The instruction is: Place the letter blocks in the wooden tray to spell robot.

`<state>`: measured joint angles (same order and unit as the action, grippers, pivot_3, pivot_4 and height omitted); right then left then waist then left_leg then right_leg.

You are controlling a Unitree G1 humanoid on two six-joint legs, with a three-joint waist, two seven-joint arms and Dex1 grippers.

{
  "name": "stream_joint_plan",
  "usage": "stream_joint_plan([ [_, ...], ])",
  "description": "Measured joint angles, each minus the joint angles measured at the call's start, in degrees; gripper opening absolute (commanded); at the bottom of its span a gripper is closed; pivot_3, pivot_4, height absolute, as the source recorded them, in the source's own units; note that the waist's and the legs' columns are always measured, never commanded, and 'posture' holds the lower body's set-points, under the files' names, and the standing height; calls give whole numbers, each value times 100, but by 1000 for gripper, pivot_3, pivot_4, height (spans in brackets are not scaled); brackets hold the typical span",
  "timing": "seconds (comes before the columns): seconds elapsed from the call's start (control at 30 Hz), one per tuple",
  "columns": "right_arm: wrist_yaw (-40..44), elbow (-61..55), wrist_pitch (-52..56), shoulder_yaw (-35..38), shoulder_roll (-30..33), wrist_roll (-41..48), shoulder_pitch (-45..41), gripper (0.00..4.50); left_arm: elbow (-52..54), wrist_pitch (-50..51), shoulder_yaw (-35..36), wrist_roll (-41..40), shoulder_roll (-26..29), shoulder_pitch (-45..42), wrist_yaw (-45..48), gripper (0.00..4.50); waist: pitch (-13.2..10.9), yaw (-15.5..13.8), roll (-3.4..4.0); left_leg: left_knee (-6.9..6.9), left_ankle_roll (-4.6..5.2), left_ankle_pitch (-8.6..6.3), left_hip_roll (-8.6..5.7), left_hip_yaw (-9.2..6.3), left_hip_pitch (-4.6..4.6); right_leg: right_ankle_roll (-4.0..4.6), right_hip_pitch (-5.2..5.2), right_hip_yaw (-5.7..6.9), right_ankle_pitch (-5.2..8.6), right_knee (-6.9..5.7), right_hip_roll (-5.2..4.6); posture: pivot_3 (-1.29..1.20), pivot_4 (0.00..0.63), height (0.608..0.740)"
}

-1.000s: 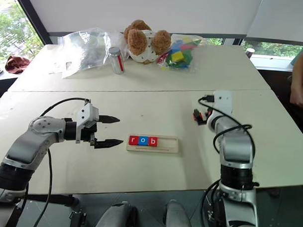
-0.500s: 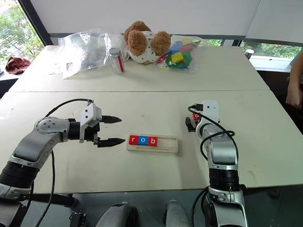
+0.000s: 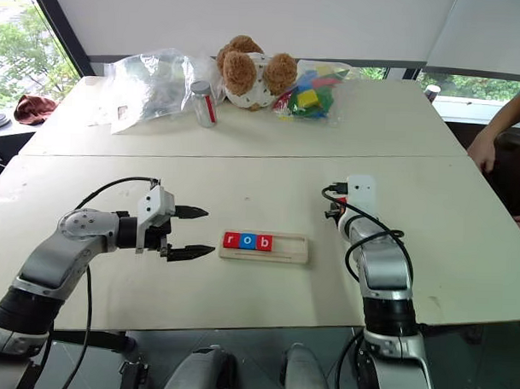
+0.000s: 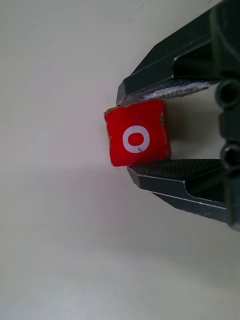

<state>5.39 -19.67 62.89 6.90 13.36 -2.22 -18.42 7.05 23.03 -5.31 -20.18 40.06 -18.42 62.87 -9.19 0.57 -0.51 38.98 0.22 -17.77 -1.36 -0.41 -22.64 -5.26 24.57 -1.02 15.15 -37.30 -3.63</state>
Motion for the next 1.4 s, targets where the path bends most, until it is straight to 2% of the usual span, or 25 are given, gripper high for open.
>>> stream_joint_plan([
  [0.13, -241, -1656, 1330, 60, -491, -1, 738, 1150, -23, 35, -12, -61, 4, -206, 108, 4500, 0, 26, 1, 6, 0, 0, 0, 6, 0, 0, 0, -4, 0, 0, 1, 0, 150, 740],
  [0.3, -538, -2356, 2099, 34, -1032, -51, 822, 1150, -286, -20, -78, -25, -78, -490, 253, 4500, 0, 37, 2, 7, 0, 0, -1, 6, 27, 1, -21, -2, 0, -7, 7, 0, 150, 740],
  [0.37, -596, -2319, 2153, 9, -1095, -57, 853, 2192, -447, -82, -127, 9, -134, -524, 300, 4500, 0, 32, 1, 6, 0, 1, 0, 6, 23, 1, -17, 0, 0, -7, 8, 0, 150, 740],
  [0.53, -618, -2223, 2106, 94, -1061, -88, 837, 4456, -577, -172, -211, 82, -203, -667, 341, 4500, 3, 43, -3, 9, 0, 1, -1, 10, 23, 1, -21, 2, 0, -1, 8, 0, 150, 740],
  [0.67, -493, -2225, 2266, 79, -835, -26, 692, 4456, -576, -211, -214, 80, -208, -669, 341, 4500, 2, 59, -2, 7, 0, 1, 4, 8, 25, 1, -18, 1, 0, -6, 14, 0, 150, 740],
  [0.73, -173, -2237, 2317, -16, -361, 172, 495, 4456, -576, -216, -214, 81, -191, -659, 347, 4500, -1, 51, 3, 7, 0, 1, 3, 9, 24, 1, -17, 3, 0, -5, 13, 0, 150, 740],
  [0.8, 522, -2241, 2219, -262, 636, 561, 194, 4456, -576, -235, -214, 82, -171, -658, 377, 4500, -4, 49, 5, 9, 2, 0, -1, 11, 21, 1, -18, 4, 0, 1, 12, 0, 150, 740],
  [0.83, 1036, -2209, 2004, -322, 1215, 844, -2, 4456, -576, -236, -213, 81, -151, -655, 409, 4500, -4, 40, 5, 8, 6, -2, -2, 11, 21, 0, -22, 7, 0, 8, 12, 0, 150, 740],
  [0.93, 2437, -1859, 917, -385, 2401, 1401, -186, 4456, -556, -234, -214, 74, -139, -655, 455, 4500, -5, 8, 0, 6, 12, -6, 2, 0, 21, -1, -34, 19, 1, 23, 14, 0, 150, 740],
  [1.0, 3749, -1112, -673, -435, 3292, 1596, 166, 4456, -482, -236, -212, 79, -124, -653, 447, 4500, -8, -16, -5, 4, 20, -10, 0, -3, 19, -6, -43, 19, 5, 33, 14, 0, 150, 740],
  [1.07, 4804, -393, -2067, -444, 3761, 1644, 480, 4456, -421, -216, -209, 74, -105, -653, 438, 4500, -9, 7, -5, 7, 27, -14, -2, 11, 19, -9, -43, 14, 6, 35, 13, 0, 150, 740],
  [1.17, 5913, 935, -3745, -514, 4107, 1617, 545, 4456, -193, -165, -164, 26, 17, -614, 439, 4500, -11, 46, -10, 14, 28, -14, -1, 21, 23, -10, -43, 2, 5, 31, 4, 0, 150, 740],
  [1.27, 6530, 2199, -5020, -729, 4160, 1400, 246, 4456, -3, -76, -67, -49, 129, -514, 438, 4500, -12, 55, -8, 16, 26, -14, 6, 25, 31, -10, -42, -6, 5, 17, 7, 0, 150, 740],
  [1.4, 6964, 3111, -5888, -1076, 4111, 1154, -168, 4456, 28, 29, 2, -52, 287, -410, 378, 4500, -12, 27, -6, 13, 24, -12, 10, 19, 30, -9, -33, -4, 6, 11, 10, 0, 150, 740],
])
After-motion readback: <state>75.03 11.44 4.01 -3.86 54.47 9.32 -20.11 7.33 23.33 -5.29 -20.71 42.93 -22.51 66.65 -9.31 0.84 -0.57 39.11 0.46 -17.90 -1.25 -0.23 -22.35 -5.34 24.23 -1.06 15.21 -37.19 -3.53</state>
